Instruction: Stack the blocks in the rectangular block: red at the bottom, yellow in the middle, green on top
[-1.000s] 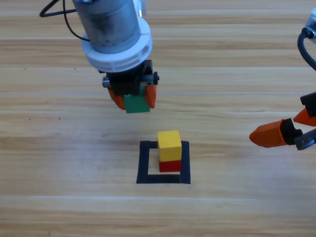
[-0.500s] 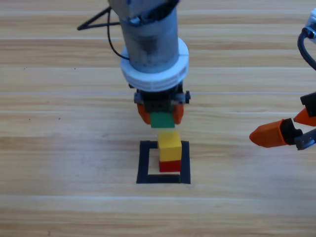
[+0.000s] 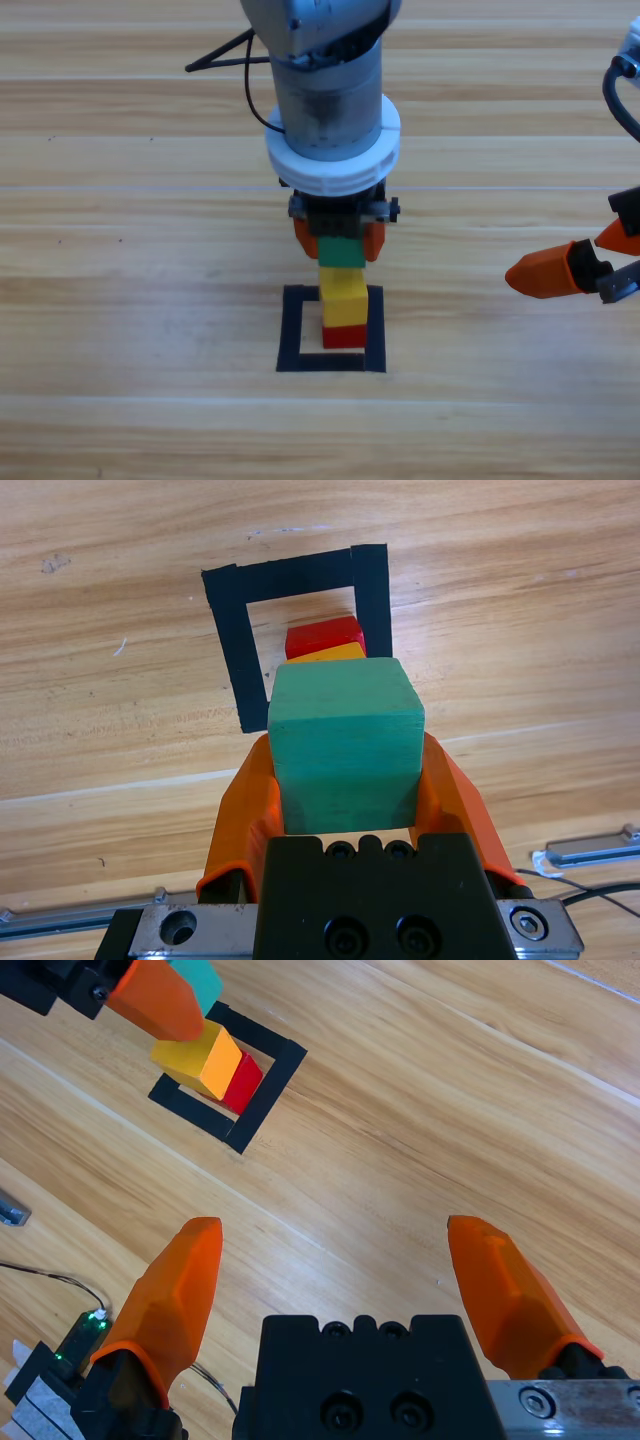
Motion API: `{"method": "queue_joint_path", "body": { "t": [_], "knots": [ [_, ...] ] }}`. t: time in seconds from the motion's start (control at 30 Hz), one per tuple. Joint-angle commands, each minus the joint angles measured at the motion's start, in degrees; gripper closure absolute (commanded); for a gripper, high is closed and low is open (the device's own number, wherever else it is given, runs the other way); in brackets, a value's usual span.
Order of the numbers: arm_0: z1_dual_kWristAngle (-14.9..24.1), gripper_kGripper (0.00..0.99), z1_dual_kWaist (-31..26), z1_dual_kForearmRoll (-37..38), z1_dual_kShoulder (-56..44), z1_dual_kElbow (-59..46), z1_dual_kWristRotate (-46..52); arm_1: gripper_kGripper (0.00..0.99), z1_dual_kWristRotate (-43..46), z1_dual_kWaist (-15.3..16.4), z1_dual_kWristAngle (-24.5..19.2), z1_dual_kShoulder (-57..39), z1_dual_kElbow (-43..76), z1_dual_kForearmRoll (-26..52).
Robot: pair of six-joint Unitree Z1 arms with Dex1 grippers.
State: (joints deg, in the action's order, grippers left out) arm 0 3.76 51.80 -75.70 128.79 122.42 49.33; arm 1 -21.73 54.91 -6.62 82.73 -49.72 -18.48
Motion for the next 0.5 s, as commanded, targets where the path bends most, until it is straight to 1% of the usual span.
{"method": "queue_joint_path", "body": {
  "t": [0.03, 0.5],
  "knots": [
    [0.6, 0.990, 1.2, -0.5, 3.1, -0.1, -0.5, 0.001, 0.0, -1.5, -0.1, -0.7, 1.3, 0.7],
    [0.3, 0.990, 1.2, -0.5, 1.9, -1.5, -0.4, 0.001, 0.1, -1.5, 0.0, -0.5, 1.3, 0.7]
  ]
}}
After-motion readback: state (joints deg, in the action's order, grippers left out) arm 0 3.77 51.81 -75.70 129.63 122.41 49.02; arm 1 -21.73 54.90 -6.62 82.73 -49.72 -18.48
